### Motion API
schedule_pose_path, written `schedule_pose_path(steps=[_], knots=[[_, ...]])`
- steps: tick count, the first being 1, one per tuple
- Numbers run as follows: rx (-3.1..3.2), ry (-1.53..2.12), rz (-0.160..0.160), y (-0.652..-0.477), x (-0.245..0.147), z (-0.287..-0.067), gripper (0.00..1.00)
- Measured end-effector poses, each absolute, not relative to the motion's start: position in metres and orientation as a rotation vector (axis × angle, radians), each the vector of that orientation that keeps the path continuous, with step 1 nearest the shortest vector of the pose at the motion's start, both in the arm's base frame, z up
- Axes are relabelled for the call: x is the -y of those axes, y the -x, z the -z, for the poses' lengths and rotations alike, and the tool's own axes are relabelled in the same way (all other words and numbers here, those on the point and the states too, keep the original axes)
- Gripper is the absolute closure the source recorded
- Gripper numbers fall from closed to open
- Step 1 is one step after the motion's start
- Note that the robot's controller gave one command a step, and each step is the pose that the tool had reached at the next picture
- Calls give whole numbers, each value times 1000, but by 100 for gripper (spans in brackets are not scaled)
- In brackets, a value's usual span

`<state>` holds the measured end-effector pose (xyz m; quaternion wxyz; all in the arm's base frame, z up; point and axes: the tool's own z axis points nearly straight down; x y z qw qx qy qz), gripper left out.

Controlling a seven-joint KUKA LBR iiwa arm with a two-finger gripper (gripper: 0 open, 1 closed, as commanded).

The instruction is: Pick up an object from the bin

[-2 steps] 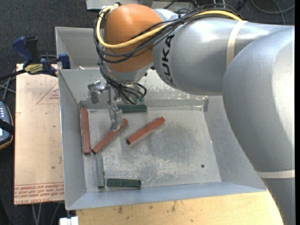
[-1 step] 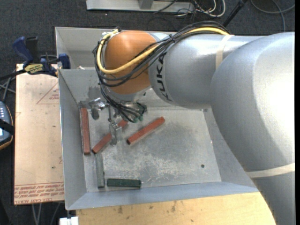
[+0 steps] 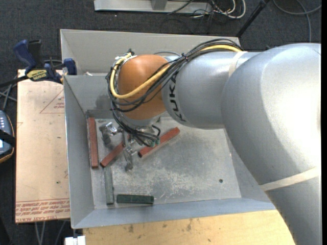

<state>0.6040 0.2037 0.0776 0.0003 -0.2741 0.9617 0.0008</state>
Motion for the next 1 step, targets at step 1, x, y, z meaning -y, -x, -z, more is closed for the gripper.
schedule_pose_path(steps=[1], knots=[[-2910,1178,-3,-588,-200,-71,100]])
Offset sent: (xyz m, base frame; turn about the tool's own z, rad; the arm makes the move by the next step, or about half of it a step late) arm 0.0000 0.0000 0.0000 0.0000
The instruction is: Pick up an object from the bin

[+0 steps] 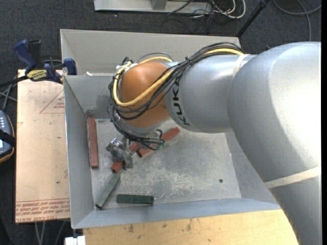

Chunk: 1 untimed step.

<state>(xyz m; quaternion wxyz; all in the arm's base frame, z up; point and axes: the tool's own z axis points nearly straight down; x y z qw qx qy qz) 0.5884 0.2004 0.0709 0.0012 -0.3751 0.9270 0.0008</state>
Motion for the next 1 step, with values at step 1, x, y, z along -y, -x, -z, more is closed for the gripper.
schedule_pose_path(steps=[1], knots=[[-2910,1178,-3,-588,-200,-71,100]])
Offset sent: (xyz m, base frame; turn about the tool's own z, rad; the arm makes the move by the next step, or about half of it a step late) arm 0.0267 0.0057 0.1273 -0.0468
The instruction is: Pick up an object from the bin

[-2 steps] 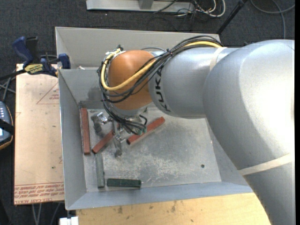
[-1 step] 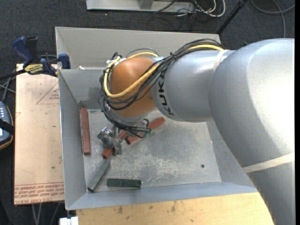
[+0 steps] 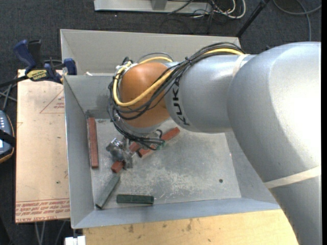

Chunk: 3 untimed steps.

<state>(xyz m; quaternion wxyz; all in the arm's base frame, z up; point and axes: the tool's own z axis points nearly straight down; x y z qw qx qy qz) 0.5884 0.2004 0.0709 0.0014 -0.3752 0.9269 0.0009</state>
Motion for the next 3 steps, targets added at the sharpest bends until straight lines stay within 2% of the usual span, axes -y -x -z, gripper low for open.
schedule_pose_path(steps=[1,2,3], knots=[[-2882,1240,-3,-616,-207,-199,100],[-2882,1240,-3,-616,-207,-198,100],[-2825,1381,-8,-613,-191,-215,100]])
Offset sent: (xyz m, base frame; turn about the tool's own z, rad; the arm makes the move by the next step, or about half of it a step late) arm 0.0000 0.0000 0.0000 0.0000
